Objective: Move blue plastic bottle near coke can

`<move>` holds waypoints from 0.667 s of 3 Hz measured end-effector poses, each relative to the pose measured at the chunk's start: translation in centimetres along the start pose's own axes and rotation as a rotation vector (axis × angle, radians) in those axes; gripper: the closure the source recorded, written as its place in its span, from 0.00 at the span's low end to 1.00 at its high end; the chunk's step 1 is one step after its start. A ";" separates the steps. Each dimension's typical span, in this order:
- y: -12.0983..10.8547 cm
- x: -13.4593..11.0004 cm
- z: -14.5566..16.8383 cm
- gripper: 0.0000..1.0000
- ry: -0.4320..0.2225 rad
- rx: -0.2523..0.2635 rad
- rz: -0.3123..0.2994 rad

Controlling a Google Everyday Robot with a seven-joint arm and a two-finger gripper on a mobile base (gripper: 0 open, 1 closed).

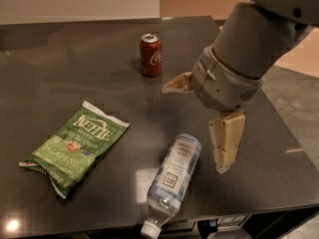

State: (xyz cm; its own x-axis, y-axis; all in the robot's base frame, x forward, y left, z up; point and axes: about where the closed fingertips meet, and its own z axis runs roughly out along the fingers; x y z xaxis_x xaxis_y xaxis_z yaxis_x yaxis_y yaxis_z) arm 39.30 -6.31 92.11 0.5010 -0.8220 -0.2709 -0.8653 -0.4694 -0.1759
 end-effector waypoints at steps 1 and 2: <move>1.2 -1.8 2.4 0.00 -0.004 -0.057 -0.185; 3.0 -2.9 4.4 0.00 0.008 -0.114 -0.353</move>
Offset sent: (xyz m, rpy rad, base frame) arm -0.0628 0.0281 -0.0662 -0.1208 -0.0149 0.5750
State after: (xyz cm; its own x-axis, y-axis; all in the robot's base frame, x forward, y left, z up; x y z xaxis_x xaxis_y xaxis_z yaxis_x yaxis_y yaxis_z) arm 35.34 -3.87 88.24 0.7693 -0.6051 -0.2052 -0.6357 -0.7571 -0.1507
